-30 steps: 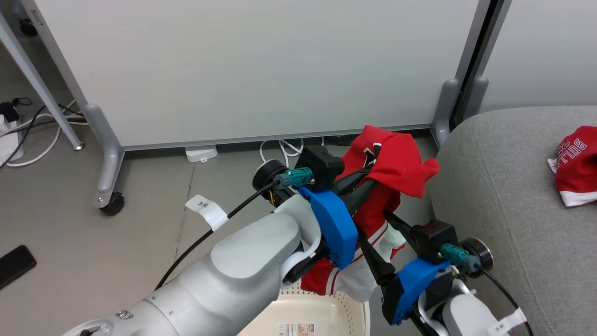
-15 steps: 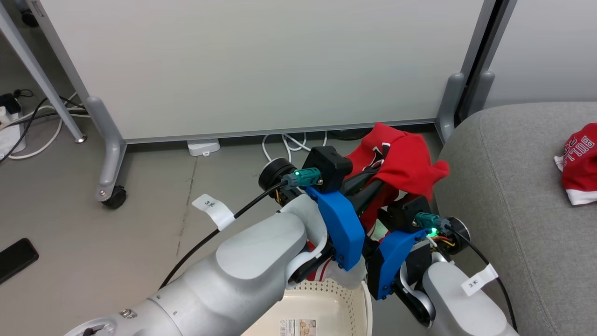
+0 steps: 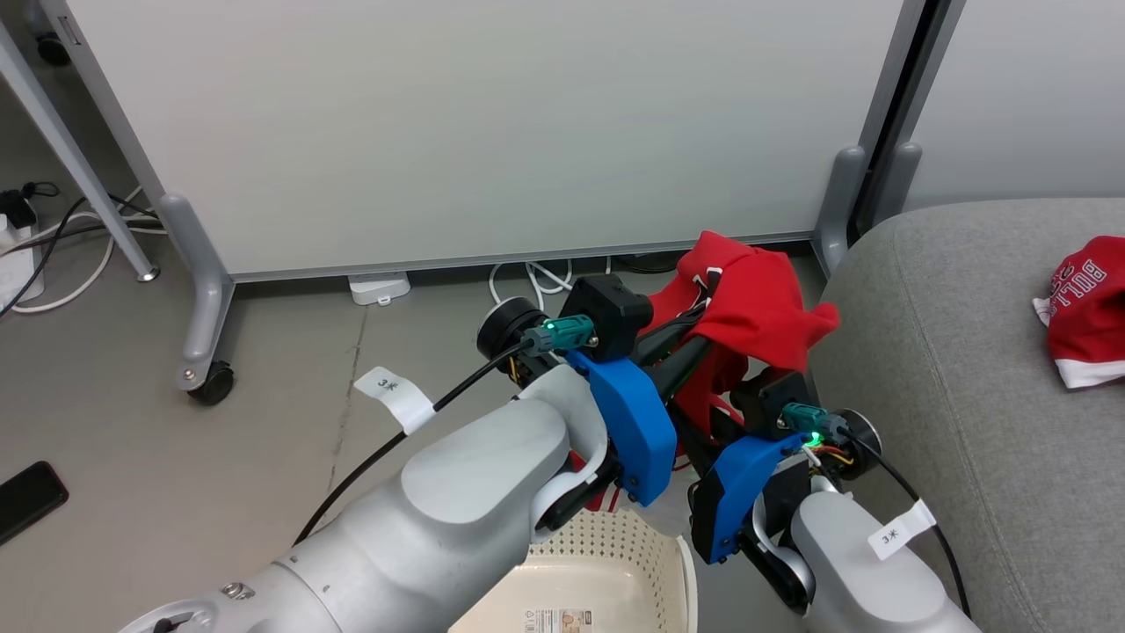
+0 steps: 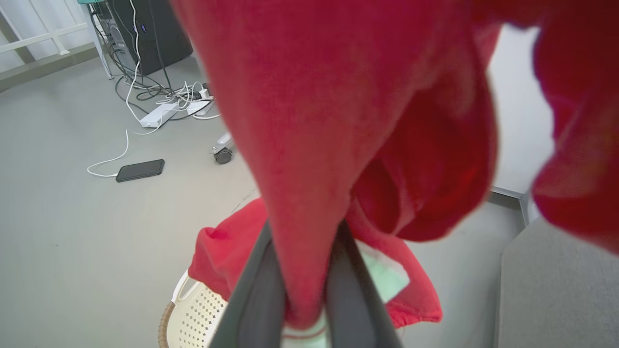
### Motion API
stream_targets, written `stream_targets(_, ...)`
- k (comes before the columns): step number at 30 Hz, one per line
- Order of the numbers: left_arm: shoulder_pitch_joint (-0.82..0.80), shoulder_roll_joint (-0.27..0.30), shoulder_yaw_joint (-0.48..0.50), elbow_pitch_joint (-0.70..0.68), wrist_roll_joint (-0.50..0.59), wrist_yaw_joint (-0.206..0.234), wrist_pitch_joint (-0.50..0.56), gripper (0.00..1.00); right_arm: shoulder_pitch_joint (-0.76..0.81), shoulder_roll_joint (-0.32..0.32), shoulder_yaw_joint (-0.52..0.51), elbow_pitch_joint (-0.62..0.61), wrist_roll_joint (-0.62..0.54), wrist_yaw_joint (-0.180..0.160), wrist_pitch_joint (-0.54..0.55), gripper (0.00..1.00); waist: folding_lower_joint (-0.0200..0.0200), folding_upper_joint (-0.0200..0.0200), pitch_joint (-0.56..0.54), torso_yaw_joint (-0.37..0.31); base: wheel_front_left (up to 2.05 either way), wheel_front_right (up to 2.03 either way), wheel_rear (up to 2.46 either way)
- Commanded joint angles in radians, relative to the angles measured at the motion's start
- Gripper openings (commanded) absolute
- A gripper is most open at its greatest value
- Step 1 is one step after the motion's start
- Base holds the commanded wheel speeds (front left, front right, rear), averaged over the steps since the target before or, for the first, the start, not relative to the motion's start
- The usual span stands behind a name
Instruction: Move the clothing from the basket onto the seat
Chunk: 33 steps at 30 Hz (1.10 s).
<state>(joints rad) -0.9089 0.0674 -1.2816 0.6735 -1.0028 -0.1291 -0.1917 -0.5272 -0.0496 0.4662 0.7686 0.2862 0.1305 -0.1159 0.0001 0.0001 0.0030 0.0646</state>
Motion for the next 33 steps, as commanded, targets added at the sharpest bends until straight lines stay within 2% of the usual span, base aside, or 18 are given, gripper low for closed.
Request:
stream_targets(1, -0.007, 0.004, -0.001, 0.005, -0.001, -0.002, -0.009, 0.00, -0.015, -0.002, 0.005, 0.009, 0.006, 0.000, -0.008, 0.00, -0.0001, -0.0001, -0.002, -0.003, 0.00, 0.00, 0.00)
stream_targets(4, -0.007, 0.003, -0.001, 0.013, -0.002, -0.002, -0.012, 0.00, -0.019, -0.002, 0.010, 0.018, 0.013, 0.000, -0.019, 0.00, -0.0001, -0.0001, -0.002, -0.006, 0.00, 0.00, 0.00)
stream_targets(6, -0.005, 0.003, -0.001, 0.018, 0.000, -0.002, -0.015, 0.42, -0.020, -0.002, 0.013, 0.022, 0.018, 0.000, -0.024, 0.00, -0.0001, -0.0001, -0.003, -0.008, 0.00, 0.00, 0.00)
stream_targets(7, -0.005, 0.003, -0.001, 0.022, 0.005, -0.002, -0.018, 0.89, -0.021, -0.002, 0.015, 0.024, 0.019, 0.000, -0.027, 0.00, -0.0001, -0.0001, -0.003, -0.009, 0.00, 0.00, 0.00)
stream_targets(8, -0.003, 0.004, -0.001, 0.027, 0.010, -0.002, -0.022, 1.00, -0.022, -0.002, 0.017, 0.024, 0.021, 0.000, -0.031, 0.00, -0.0001, -0.0001, -0.004, -0.010, 0.00, 0.00, 0.00)
stream_targets(16, 0.006, 0.005, 0.002, 0.069, 0.007, -0.002, -0.047, 1.00, -0.024, -0.001, 0.018, 0.025, 0.024, 0.000, -0.049, 0.00, -0.0001, -0.0001, -0.006, -0.013, 0.00, 0.00, 0.00)
stream_targets(22, 0.042, 0.037, 0.053, 0.077, 0.029, -0.001, -0.073, 1.00, -0.013, -0.002, -0.002, 0.004, 0.008, 0.000, -0.066, 0.00, -0.0001, -0.0001, -0.005, -0.017, 0.00, 0.00, 0.00)
stream_targets(26, 0.110, 0.088, 0.151, 0.000, 0.100, 0.006, -0.074, 1.00, 0.007, -0.002, -0.024, -0.038, -0.006, 0.000, -0.080, 0.00, -0.0001, -0.0001, 0.002, -0.023, 0.00, 0.00, 0.00)
stream_targets(33, 0.348, 0.208, 0.395, -0.195, 0.294, 0.036, -0.074, 1.00, 0.053, -0.002, -0.072, -0.152, -0.054, 0.000, -0.064, 0.00, -0.0001, -0.0001, 0.018, -0.058, 0.00, 0.00, 0.00)
